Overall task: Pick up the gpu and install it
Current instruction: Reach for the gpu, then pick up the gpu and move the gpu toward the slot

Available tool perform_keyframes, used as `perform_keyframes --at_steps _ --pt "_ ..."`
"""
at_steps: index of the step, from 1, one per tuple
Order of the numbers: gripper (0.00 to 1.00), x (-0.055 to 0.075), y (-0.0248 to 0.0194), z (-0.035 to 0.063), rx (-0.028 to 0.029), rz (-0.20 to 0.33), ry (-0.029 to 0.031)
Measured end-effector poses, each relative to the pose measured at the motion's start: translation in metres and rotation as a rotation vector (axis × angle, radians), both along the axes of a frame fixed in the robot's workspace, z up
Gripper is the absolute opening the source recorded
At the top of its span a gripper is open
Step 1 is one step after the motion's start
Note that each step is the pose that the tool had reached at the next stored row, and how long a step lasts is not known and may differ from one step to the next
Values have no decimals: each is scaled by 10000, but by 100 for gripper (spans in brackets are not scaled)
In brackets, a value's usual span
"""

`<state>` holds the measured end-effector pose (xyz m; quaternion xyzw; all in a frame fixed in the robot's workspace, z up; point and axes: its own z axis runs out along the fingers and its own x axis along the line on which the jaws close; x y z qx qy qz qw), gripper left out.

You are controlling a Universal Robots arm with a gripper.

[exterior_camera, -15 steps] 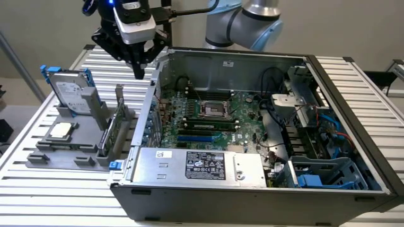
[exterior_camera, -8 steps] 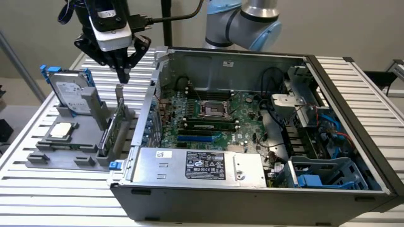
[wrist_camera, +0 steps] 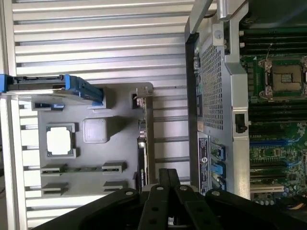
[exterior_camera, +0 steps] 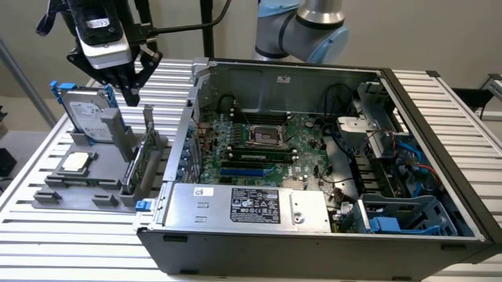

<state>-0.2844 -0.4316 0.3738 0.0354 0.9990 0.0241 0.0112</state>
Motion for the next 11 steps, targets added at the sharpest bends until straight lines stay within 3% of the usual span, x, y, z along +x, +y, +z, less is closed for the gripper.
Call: perform_keyframes --at_steps 5,11 --pt "11 -208 -6 0 -1 0 2" --pt "11 -215 -6 0 0 1 0"
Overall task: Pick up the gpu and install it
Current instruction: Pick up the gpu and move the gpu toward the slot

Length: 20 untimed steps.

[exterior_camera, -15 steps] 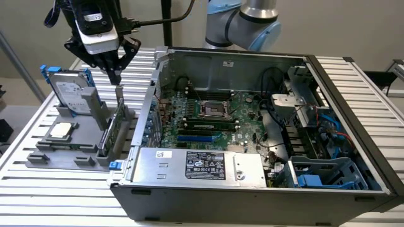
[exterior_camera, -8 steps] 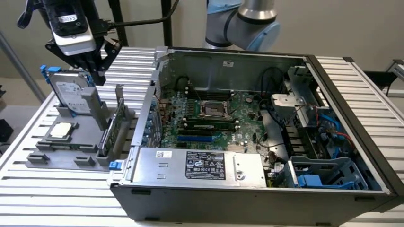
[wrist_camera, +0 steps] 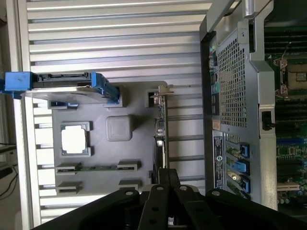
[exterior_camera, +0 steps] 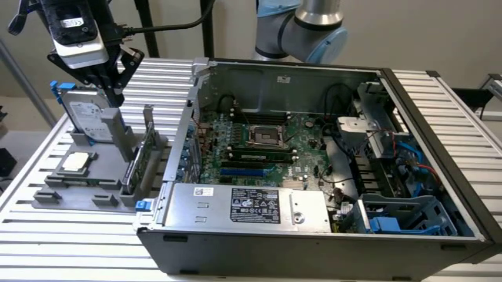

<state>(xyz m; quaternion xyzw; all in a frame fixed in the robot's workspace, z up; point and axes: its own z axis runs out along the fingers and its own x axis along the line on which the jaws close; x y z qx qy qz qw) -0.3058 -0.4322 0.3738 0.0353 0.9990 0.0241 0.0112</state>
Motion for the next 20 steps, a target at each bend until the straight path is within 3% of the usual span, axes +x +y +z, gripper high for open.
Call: perform_keyframes --at_steps 9,16,19,20 --pt "11 0 0 0 0 -1 0" --pt "11 -96 0 -8 5 -2 -1" --pt "24 -96 0 -7 4 -3 0" --pt "24 -96 0 -8 5 -3 -1"
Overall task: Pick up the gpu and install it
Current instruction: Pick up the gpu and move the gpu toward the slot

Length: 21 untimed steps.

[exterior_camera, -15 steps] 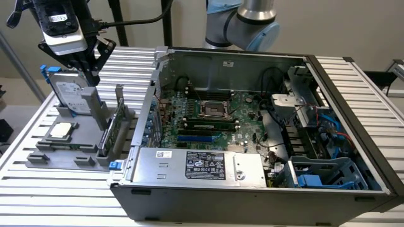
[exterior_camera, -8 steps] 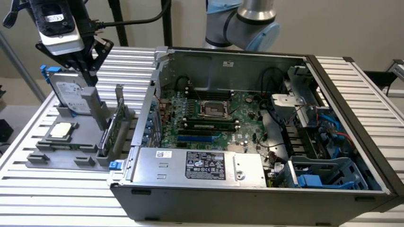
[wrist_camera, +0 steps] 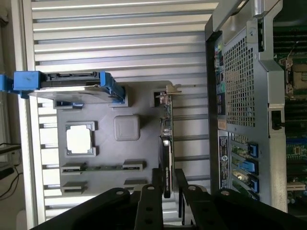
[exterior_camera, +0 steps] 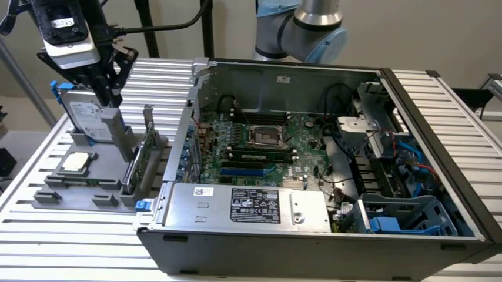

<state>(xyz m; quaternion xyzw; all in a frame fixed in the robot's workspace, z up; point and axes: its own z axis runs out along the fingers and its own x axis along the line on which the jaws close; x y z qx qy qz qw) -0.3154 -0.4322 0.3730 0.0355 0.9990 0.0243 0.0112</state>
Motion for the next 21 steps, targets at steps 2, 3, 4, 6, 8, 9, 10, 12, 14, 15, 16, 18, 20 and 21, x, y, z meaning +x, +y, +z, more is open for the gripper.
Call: perform_keyframes --at_steps 2,3,4,6,8,9,10,12,14,15,16,18,20,21 --pt "36 0 0 0 0 0 1" --pt "36 1 0 0 -1 0 1" --pt "42 3 0 -4 0 0 1" --pt "48 12 0 -31 0 0 2" --pt "48 31 0 -66 -1 0 2" --pt "48 45 0 -85 0 0 2" --pt "48 61 0 -103 0 0 1" --pt "48 92 0 -140 1 1 1" --pt "48 103 -3 -177 1 0 0" --pt "48 104 -6 -194 -1 0 2" --pt "48 104 -11 -212 -1 0 2" --pt "48 104 -20 -248 0 0 2" --pt "48 104 -30 -284 0 0 1" --pt "48 104 -36 -304 0 0 1"
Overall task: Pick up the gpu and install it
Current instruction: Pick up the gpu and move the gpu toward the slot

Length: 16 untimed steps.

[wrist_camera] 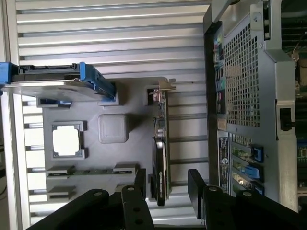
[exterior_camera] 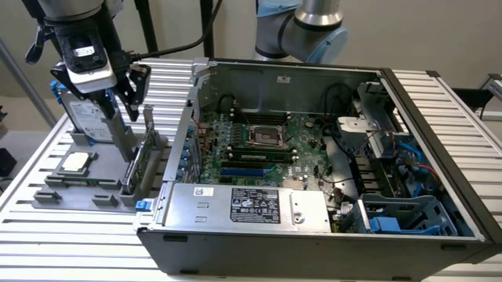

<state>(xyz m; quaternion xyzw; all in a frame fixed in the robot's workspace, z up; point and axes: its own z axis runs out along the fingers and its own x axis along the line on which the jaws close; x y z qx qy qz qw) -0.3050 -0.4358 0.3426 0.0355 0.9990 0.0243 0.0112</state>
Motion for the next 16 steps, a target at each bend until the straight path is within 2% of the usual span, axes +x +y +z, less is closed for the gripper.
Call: perform_keyframes --at_steps 16 --pt "48 0 -82 -290 0 0 0"
